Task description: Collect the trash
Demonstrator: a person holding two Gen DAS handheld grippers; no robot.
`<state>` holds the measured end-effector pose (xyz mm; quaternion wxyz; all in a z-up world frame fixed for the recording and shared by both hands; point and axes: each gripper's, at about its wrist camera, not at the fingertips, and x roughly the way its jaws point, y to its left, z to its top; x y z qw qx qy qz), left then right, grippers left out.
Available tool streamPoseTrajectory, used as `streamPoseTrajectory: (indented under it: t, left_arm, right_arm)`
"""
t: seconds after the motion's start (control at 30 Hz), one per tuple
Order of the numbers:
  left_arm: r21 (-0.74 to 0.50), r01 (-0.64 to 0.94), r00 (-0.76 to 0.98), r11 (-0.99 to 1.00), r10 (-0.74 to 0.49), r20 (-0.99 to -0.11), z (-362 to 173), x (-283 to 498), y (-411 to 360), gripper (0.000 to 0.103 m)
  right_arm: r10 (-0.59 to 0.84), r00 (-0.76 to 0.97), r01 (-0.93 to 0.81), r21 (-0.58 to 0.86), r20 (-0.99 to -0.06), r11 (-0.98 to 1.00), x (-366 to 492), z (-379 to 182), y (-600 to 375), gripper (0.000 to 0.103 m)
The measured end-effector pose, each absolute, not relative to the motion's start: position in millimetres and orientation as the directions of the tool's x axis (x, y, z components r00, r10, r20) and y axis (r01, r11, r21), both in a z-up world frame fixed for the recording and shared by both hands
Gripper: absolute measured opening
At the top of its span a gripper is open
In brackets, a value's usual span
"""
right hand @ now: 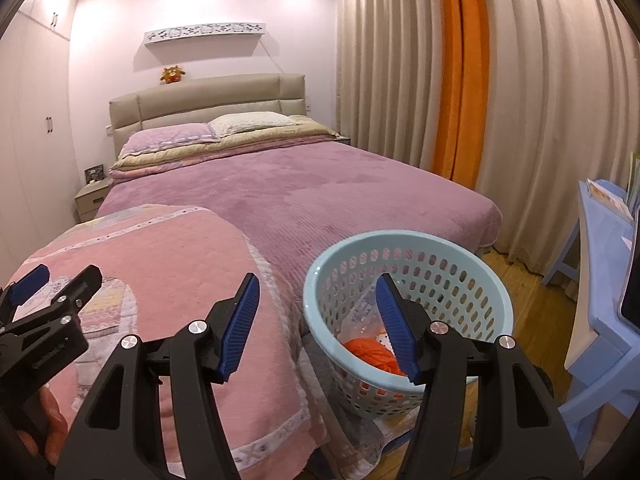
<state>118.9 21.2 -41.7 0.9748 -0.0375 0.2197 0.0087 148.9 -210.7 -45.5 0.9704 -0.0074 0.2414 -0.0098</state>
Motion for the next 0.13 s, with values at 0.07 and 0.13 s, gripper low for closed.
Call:
streamPoseTrajectory:
  t: [0.07, 0.13]
  left_arm:
    - [-0.081, -0.053, 0.903, 0.995, 0.013, -0.429, -34.5, 110.2, 31.7, 0.094]
    - [-0.081, -0.094, 0.904, 0.992, 0.051, -0.424, -24.6, 99.0, 46.1, 0.094]
  right_arm:
    - [-0.003, 0.886, -0.008, -0.022, -0.464, 1.0, 147.8, -43.4, -203.0, 0.057]
    - [0.042, 0.89, -0.06, -0.025, -0.455, 0.998, 148.9, -40.5, -185.8, 0.057]
